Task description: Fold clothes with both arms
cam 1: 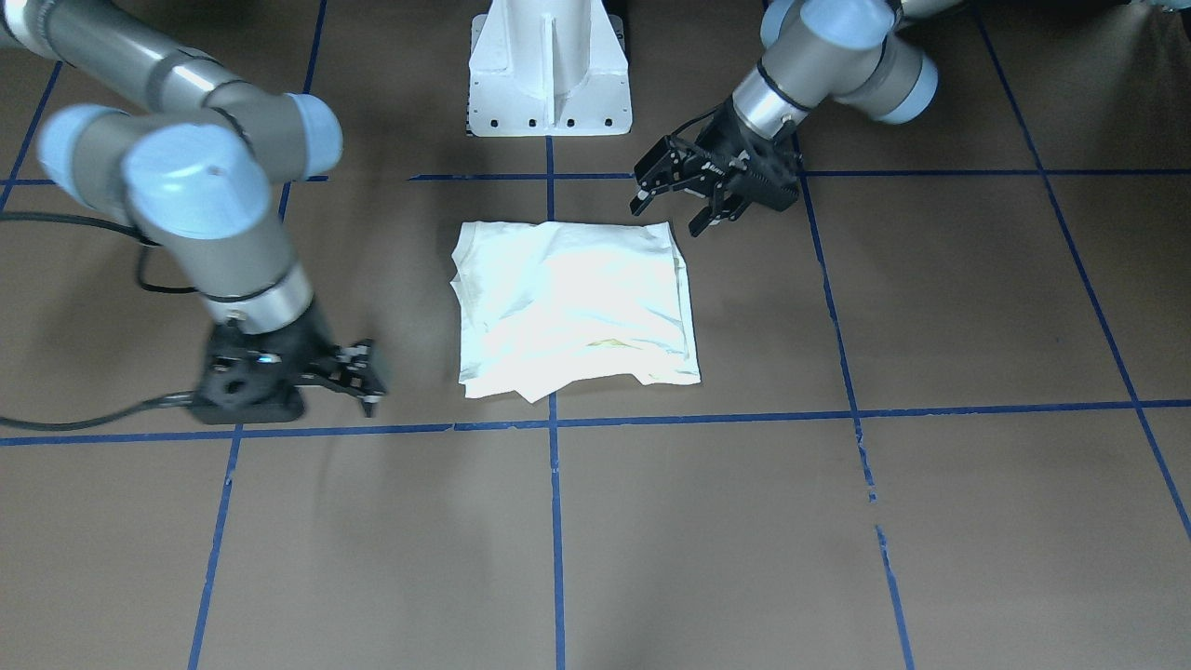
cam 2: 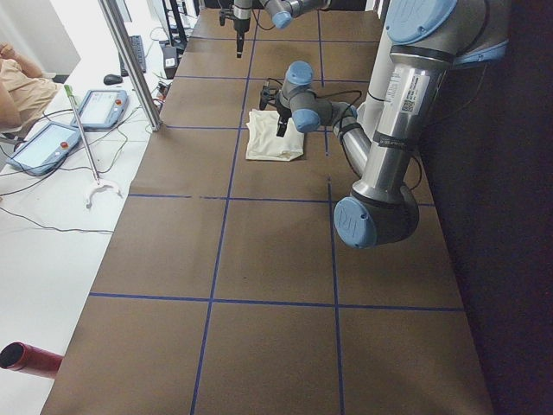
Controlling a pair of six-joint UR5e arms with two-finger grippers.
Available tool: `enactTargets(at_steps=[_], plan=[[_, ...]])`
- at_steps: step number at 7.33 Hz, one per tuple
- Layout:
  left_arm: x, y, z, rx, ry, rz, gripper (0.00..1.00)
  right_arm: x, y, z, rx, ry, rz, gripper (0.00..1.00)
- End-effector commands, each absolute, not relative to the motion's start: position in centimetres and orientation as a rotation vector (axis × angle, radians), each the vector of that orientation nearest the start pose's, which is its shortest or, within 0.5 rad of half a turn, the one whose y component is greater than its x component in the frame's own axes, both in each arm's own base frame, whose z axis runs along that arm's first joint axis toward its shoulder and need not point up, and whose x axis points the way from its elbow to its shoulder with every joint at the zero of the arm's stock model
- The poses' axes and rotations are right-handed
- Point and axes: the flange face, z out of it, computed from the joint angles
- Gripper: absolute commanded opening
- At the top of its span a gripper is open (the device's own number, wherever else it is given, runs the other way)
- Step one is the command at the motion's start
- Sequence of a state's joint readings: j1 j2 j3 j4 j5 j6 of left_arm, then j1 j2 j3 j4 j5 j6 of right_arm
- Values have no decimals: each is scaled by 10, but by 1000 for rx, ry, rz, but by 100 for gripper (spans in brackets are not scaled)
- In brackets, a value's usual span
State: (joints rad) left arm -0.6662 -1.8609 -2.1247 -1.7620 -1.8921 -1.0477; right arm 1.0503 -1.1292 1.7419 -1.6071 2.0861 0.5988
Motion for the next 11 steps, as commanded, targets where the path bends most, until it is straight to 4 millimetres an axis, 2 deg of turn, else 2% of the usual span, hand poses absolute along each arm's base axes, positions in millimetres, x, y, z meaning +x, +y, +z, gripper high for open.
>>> enactTargets(at_steps=[1,2,3,4,5,6,7,8,9,11], plan=[[230,-446,286,424,780,217,100,-88,-570,447,213,-715,-232,100],[162,-463,321,460,716,293,100,-31,-549,494,212,-702,-268,100],[97,-477,360,484,654,371,100,8,-522,537,180,-694,-251,100],[30,-496,408,482,605,421,100,30,-489,579,116,-694,-195,100],[-27,-513,467,444,611,439,100,43,-446,621,41,-703,-142,100],[-71,-516,516,386,709,350,100,50,-413,651,-28,-697,-104,100],[-88,-516,551,331,762,286,100,52,-393,665,-61,-700,-82,100],[-91,-512,579,281,757,262,100,57,-384,672,-74,-704,-61,100],[-97,-497,596,263,765,242,100,60,-377,676,-82,-717,-42,100],[-98,-487,621,206,764,209,100,63,-386,652,-27,-777,-38,100]])
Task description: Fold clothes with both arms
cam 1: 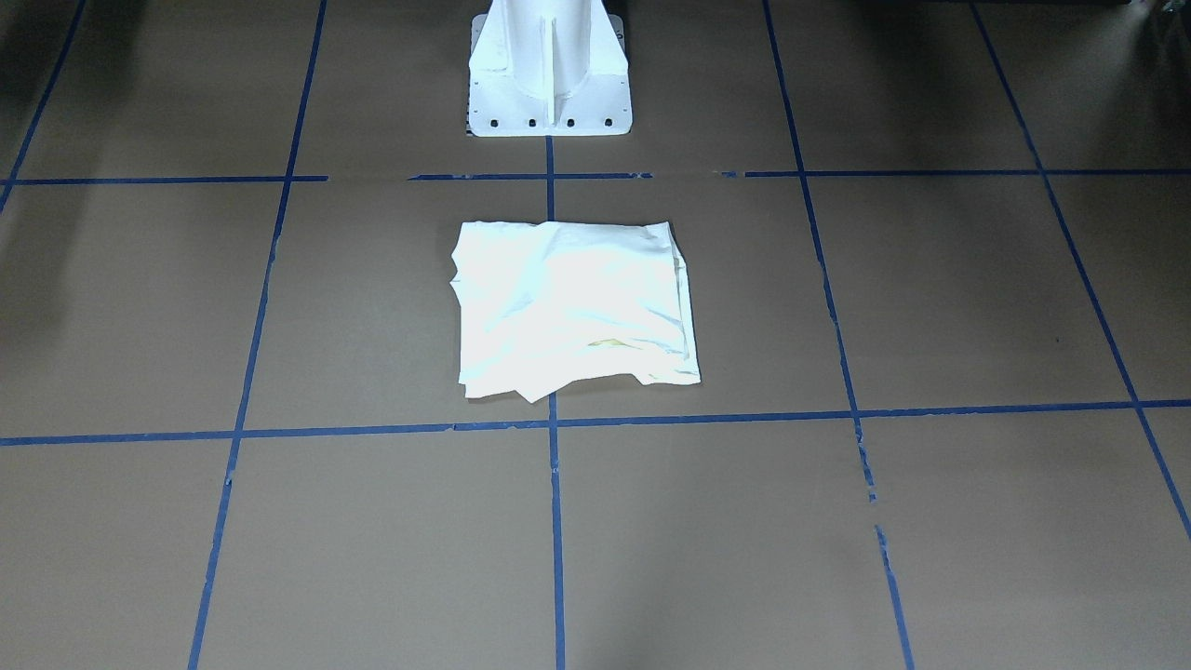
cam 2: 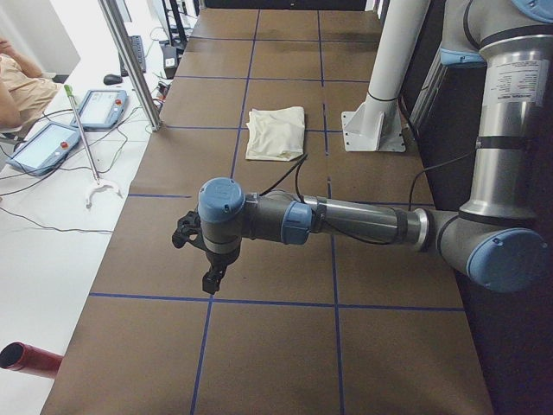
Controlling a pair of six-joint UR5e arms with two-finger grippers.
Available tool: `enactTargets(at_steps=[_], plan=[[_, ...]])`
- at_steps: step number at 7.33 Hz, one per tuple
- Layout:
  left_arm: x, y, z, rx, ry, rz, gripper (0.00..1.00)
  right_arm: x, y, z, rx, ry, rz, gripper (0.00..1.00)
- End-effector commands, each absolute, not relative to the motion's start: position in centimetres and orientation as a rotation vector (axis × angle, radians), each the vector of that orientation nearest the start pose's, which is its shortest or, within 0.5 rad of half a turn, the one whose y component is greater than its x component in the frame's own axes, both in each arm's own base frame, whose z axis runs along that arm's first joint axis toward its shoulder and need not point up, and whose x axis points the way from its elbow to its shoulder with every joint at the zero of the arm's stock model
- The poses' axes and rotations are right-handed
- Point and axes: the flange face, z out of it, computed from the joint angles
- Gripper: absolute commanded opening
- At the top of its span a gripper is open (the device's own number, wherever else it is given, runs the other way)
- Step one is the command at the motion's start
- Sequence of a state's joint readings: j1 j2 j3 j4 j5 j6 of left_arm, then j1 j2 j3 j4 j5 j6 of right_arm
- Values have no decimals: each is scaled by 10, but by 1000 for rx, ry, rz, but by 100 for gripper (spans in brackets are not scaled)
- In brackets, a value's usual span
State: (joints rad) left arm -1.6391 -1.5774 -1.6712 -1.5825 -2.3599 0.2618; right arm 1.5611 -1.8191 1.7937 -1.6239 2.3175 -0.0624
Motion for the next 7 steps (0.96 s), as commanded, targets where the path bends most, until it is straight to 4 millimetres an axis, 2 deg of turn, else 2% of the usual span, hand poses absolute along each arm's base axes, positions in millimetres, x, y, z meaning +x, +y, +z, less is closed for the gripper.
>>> enactTargets(at_steps=[1,3,5,7], plan=[[-98,-488,621,199,764,193,100,63,-390,633,7,-772,-45,100],[-98,-490,616,179,768,118,100,64,-392,627,-14,-765,35,100],[-98,-490,613,184,768,117,100,64,-401,624,-5,-764,35,100],[-94,-483,624,166,770,119,100,64,-396,627,-8,-761,22,100]])
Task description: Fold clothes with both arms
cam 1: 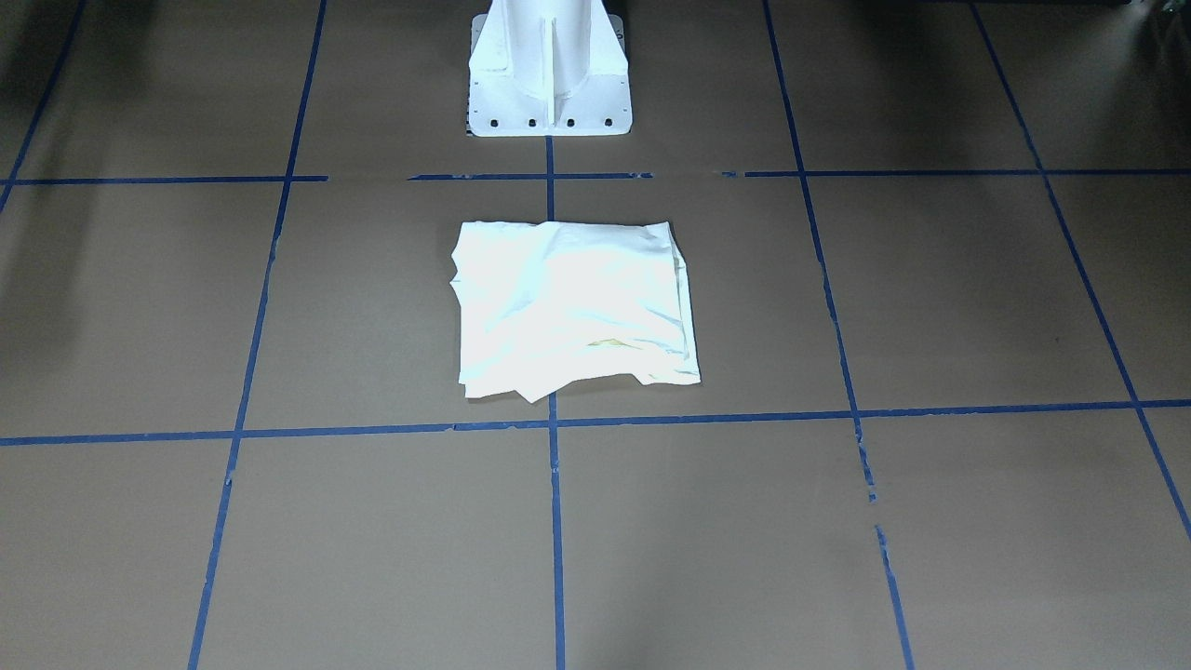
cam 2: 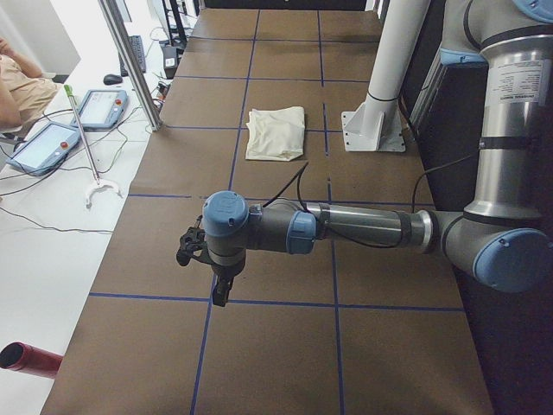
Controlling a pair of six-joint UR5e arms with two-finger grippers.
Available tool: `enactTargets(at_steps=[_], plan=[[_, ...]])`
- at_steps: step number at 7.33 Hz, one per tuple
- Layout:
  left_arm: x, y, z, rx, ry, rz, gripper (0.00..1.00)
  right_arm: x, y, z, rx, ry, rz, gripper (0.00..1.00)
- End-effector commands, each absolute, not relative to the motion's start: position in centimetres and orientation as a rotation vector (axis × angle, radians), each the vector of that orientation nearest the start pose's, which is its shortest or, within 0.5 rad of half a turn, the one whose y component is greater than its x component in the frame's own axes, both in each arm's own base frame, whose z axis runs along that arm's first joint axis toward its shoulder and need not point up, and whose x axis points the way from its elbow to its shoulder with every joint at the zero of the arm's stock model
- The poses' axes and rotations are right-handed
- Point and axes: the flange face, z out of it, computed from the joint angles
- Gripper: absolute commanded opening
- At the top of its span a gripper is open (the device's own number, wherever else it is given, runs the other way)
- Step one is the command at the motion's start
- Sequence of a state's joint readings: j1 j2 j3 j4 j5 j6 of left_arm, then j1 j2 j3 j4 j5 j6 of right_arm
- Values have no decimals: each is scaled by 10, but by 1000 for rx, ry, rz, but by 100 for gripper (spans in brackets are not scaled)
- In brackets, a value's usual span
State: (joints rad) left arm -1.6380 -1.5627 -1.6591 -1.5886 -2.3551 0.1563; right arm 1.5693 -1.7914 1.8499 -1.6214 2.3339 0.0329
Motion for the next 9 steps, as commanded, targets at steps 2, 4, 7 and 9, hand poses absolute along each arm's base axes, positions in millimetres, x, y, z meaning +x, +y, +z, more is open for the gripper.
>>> enactTargets(at_steps=[2,4,7,9], plan=[[-91,-476,641,137,777,118,100,64,-390,635,-25,-758,28,100],[-90,-466,650,121,783,111,100,64,-391,633,-21,-758,27,100],[-91,-467,647,128,782,114,100,64,-391,633,-20,-759,26,100],[-90,-467,646,129,784,114,100,64,-391,635,-24,-759,29,100]])
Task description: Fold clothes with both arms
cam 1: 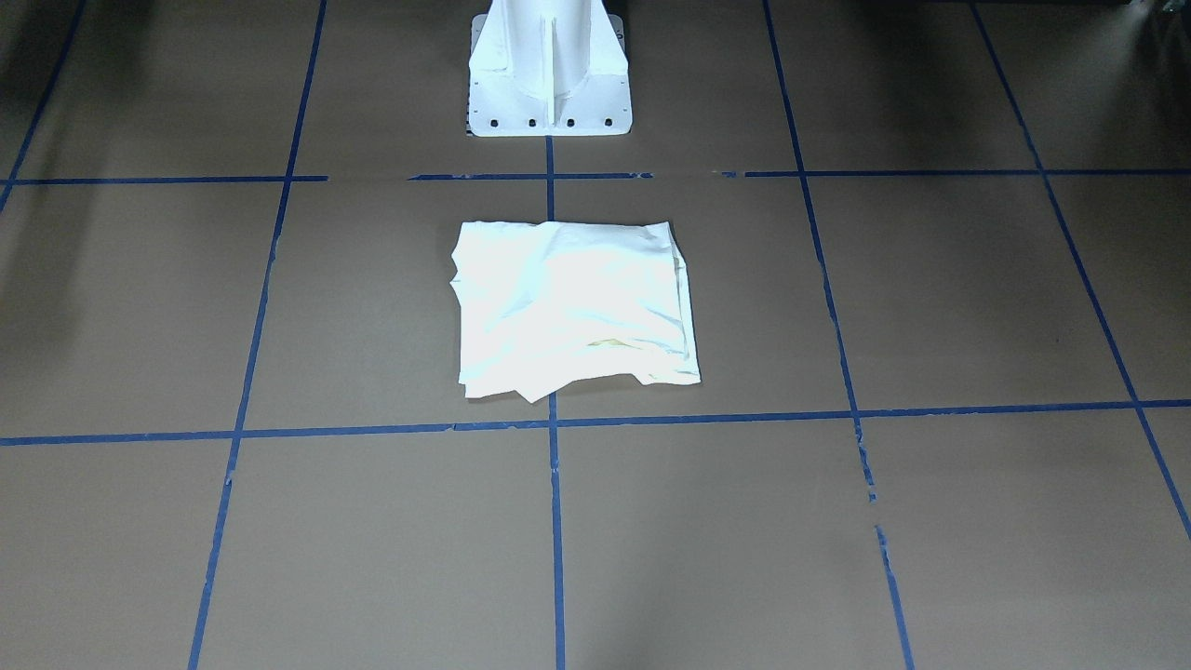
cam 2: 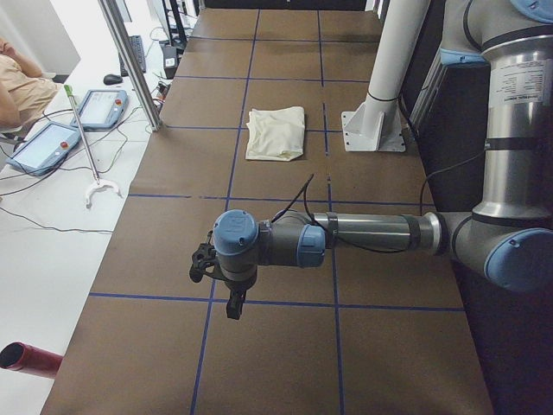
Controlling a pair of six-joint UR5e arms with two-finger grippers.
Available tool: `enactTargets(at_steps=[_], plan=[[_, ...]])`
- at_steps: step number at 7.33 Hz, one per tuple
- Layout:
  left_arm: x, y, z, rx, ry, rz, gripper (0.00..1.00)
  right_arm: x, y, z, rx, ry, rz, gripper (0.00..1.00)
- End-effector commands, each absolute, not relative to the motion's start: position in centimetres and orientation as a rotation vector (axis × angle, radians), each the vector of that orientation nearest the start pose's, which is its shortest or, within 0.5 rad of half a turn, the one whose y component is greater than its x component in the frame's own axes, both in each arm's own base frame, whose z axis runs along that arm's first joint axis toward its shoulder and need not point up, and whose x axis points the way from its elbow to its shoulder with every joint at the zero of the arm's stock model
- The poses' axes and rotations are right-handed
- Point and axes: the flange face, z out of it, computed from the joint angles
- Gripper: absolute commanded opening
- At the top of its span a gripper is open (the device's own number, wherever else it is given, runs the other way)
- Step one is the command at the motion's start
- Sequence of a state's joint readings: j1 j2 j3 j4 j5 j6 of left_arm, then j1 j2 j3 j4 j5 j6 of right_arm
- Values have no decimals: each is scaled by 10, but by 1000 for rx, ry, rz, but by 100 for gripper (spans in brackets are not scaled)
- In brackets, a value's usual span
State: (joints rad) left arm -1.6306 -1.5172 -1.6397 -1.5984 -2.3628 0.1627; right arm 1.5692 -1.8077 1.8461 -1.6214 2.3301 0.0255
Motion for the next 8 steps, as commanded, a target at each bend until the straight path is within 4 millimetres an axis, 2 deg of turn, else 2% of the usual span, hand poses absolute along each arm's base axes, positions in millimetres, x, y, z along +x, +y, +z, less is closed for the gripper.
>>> enactTargets(at_steps=[1,8], plan=[[-90,-467,646,129,784,114,100,64,-390,635,-24,-759,28,100],[-90,-464,655,112,784,108,100,64,-389,637,-32,-757,32,100]])
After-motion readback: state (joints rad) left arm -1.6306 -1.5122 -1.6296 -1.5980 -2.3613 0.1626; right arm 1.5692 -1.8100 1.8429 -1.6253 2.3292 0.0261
